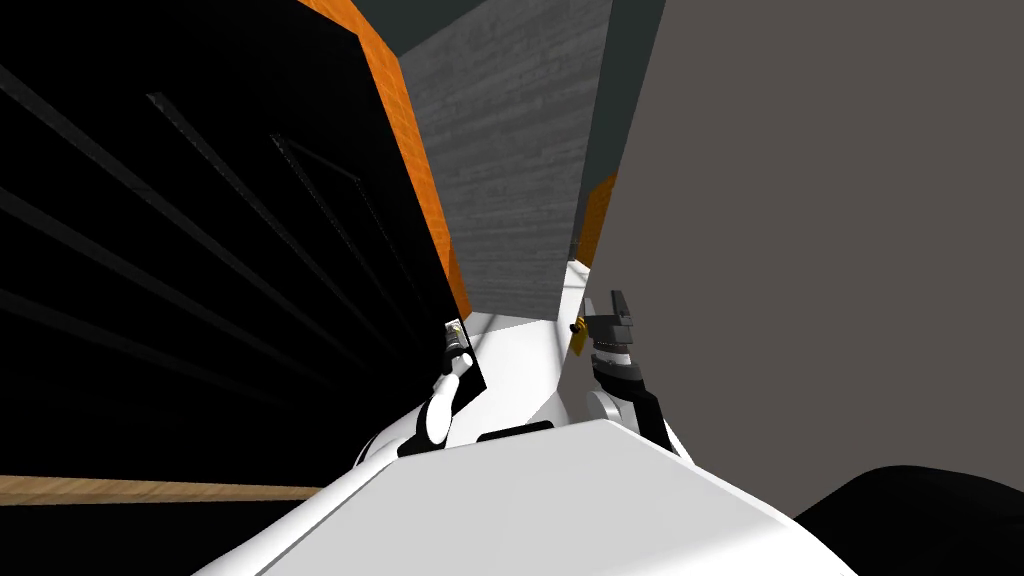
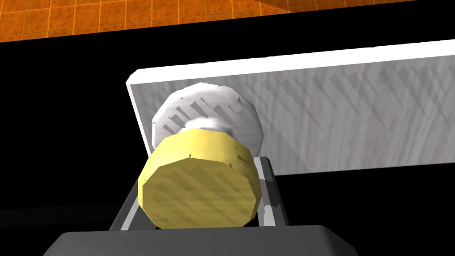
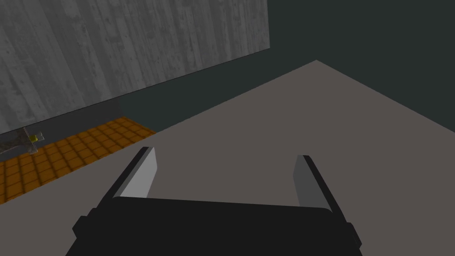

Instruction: Push the door open

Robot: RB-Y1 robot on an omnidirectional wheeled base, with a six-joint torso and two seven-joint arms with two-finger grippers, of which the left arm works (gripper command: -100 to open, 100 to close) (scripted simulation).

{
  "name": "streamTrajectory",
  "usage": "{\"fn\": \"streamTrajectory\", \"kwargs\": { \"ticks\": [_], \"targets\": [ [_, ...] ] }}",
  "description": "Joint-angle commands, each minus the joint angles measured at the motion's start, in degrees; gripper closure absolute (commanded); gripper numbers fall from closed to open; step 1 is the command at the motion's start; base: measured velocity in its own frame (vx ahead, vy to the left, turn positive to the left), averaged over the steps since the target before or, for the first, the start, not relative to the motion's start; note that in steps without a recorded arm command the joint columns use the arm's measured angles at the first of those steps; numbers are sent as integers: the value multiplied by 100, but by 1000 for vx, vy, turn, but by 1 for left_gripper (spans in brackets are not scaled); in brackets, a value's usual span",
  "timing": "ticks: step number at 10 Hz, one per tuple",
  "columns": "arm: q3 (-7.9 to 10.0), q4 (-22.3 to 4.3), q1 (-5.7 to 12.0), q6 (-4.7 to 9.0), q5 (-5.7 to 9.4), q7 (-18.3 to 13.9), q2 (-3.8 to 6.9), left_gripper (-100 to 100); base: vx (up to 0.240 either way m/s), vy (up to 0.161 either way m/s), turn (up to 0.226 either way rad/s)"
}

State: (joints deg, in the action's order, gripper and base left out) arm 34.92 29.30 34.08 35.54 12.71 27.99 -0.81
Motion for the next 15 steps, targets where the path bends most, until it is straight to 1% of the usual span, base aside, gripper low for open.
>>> {"fn": "streamTrajectory", "kwargs": {
  "ticks": [1, 2, 3, 6, 9, 11, 13, 14, 15],
  "targets": [
    [71, 82, -7, 19, 35, 22, 157, 100, 119, 43, 155],
    [113, 57, 18, 48, 63, 64, 190, 100, 183, 53, 312],
    [-25, 106, -18, -30, 21, -14, 182, -100, 54, 43, 299],
    [-333, 183, -84, -140, -45, -221, 272, -100, -97, 39, 254],
    [-631, 258, -147, -247, -110, -422, 291, -100, -79, 23, 248],
    [-834, 309, -190, -319, -154, -558, 272, -100, -49, -5, 241],
    [-1064, 367, -240, -402, -203, -713, 214, -100, -49, -35, 249],
    [-1064, 367, -240, -402, -203, -713, 214, -100, -36, -44, 54],
    [-1202, 402, -269, -451, -233, -805, 163, -100, -39, -54, 148]
  ]
}}
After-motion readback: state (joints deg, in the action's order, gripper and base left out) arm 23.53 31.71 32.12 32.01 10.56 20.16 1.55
